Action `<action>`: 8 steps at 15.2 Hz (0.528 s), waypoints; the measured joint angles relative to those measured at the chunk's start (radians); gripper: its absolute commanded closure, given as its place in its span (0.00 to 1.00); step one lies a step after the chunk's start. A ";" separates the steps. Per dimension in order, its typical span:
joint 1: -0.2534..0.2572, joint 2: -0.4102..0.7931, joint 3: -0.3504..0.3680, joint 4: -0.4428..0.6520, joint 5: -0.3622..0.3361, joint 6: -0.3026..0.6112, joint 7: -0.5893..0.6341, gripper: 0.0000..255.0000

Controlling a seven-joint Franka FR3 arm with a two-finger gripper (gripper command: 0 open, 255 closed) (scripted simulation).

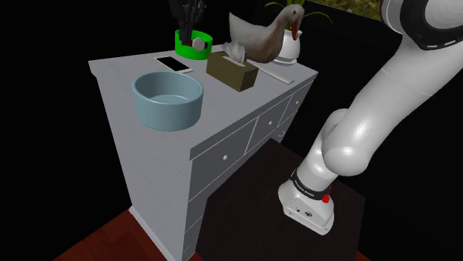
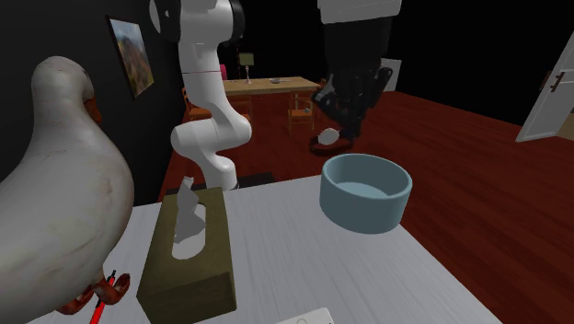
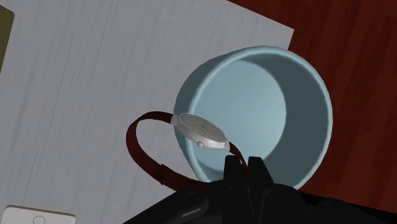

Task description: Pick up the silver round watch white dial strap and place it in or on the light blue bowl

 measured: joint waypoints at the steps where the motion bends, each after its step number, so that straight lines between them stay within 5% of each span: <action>1: 0.010 0.005 0.013 0.012 0.003 0.000 0.025 1.00; 8: 0.080 0.053 0.100 0.070 0.015 0.032 0.181 1.00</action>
